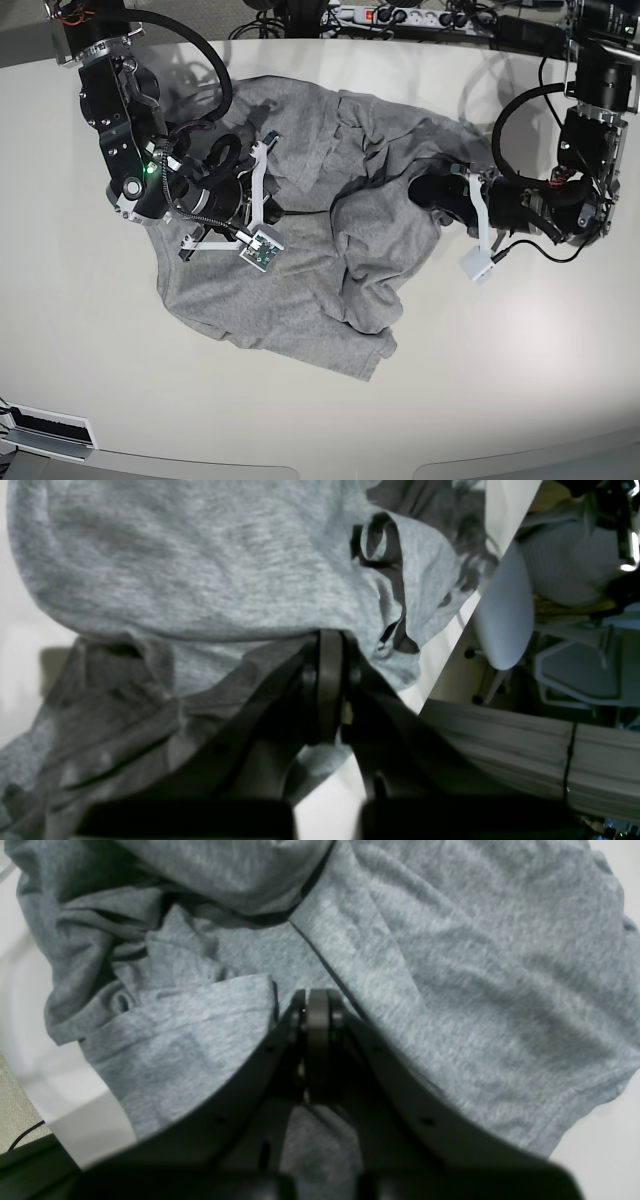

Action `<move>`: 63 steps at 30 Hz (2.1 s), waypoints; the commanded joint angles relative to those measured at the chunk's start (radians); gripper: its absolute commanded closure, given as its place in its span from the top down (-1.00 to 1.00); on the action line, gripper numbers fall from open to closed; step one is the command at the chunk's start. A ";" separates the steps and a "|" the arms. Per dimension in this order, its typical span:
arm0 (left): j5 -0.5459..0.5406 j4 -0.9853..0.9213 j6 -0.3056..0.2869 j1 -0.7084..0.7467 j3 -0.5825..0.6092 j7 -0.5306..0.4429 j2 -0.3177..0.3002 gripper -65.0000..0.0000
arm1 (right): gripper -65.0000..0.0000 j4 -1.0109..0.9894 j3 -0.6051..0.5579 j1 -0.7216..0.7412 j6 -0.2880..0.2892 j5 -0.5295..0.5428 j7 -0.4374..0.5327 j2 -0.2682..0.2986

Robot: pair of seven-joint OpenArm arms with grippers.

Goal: Layout the t-shirt on the table in an organized manner, then fold the t-shirt properly
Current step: 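Drag the grasped fold outward with the left gripper to stretch the shirt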

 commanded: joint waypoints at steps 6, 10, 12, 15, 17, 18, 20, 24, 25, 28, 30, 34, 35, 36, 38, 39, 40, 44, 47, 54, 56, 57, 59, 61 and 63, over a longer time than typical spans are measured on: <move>0.029 0.016 -0.006 -0.036 -0.100 -0.025 -0.017 -1.00 | -1.00 0.014 0.005 0.016 0.000 0.011 0.022 0.001; 0.160 0.016 0.020 -0.036 -0.170 -0.092 -0.017 -1.00 | -1.00 0.014 0.005 0.016 0.000 0.011 0.023 0.001; 0.232 0.016 0.038 -0.035 -0.182 -0.113 -0.018 -1.00 | -1.00 0.014 0.005 0.016 0.000 0.011 0.023 0.001; 0.296 0.014 0.038 -0.035 -0.182 -0.123 -0.010 -0.74 | -1.00 0.014 0.005 0.016 0.000 0.011 0.023 0.001; 0.332 0.009 0.038 -0.028 -0.182 -0.148 0.000 -0.32 | -1.00 0.014 0.005 0.016 0.000 0.011 0.023 0.001; 0.351 0.006 0.037 -0.018 -0.181 -0.174 0.005 -0.14 | -1.00 0.014 0.005 0.016 -0.001 0.011 0.022 0.001; 0.411 0.006 0.038 0.004 -0.181 -0.243 0.016 0.08 | -1.00 0.014 0.005 0.016 -0.004 0.011 0.022 0.001; 0.527 0.006 0.067 0.037 -0.181 -0.333 0.040 0.10 | -1.00 0.014 0.005 0.016 -0.004 0.011 0.022 0.001; 0.546 0.005 0.071 0.047 -0.181 -0.355 0.045 0.10 | -1.00 0.014 0.005 0.016 -0.004 0.011 0.019 0.001; 0.602 -0.012 0.111 0.061 -0.181 -0.410 0.055 0.02 | -1.00 0.014 0.005 0.016 -0.004 0.011 0.014 0.001; 0.619 -0.035 0.137 0.061 -0.181 -0.434 0.055 -0.26 | -1.00 0.014 0.005 0.016 -0.004 0.011 0.011 0.001; 0.618 -0.042 0.147 0.051 -0.182 -0.430 0.055 -1.00 | -1.00 0.014 0.005 0.016 -0.003 0.011 0.011 0.001; 0.618 -0.041 0.147 0.039 -0.183 -0.401 0.053 -1.00 | -1.00 0.014 0.005 0.016 -0.003 0.011 0.012 0.001; 0.613 -0.040 0.148 0.024 -0.187 -0.362 0.051 -1.00 | -1.00 0.014 0.005 0.016 -0.003 0.011 0.012 0.001; 0.591 -0.032 0.148 -0.005 -0.204 -0.290 0.048 -1.00 | -1.00 0.014 0.005 0.016 -0.003 0.011 0.011 0.001; 0.578 -0.022 0.148 -0.016 -0.221 -0.257 0.046 -1.00 | -1.00 0.014 0.005 0.016 -0.003 0.011 0.011 0.001; 0.570 -0.009 0.148 -0.023 -0.242 -0.233 0.044 -1.00 | -1.00 0.014 0.005 0.015 -0.003 0.011 0.011 0.001; 0.580 0.090 0.213 -0.021 -0.367 -0.189 0.029 -1.00 | -1.00 0.014 0.005 0.013 -0.004 0.011 0.011 0.001; 0.581 0.153 0.242 -0.016 -0.465 -0.181 0.006 -1.00 | -1.00 0.014 0.005 0.014 -0.004 0.011 0.011 0.001; 0.565 0.163 0.274 0.021 -0.605 -0.175 -0.060 -1.00 | -1.00 0.014 0.005 0.013 -0.003 0.011 0.011 0.001; 0.565 0.163 0.294 0.035 -0.656 -0.174 -0.077 -1.00 | -1.00 0.014 0.005 0.013 -0.003 0.011 0.012 0.001; 0.570 0.163 0.308 0.038 -0.687 -0.173 -0.082 -1.00 | -1.00 0.014 0.005 0.014 -0.003 0.011 0.012 0.001; 0.591 0.163 0.341 0.040 -0.760 -0.173 -0.084 -1.00 | -1.00 0.014 0.005 0.014 -0.003 0.011 0.013 0.001; 0.605 0.163 0.373 0.042 -0.822 -0.174 -0.088 -1.00 | -1.00 0.014 0.005 0.014 -0.003 0.011 0.015 0.001; 0.636 0.163 0.395 0.042 -0.876 -0.173 -0.090 -1.00 | -1.00 0.014 0.005 0.014 -0.003 0.011 0.016 0.001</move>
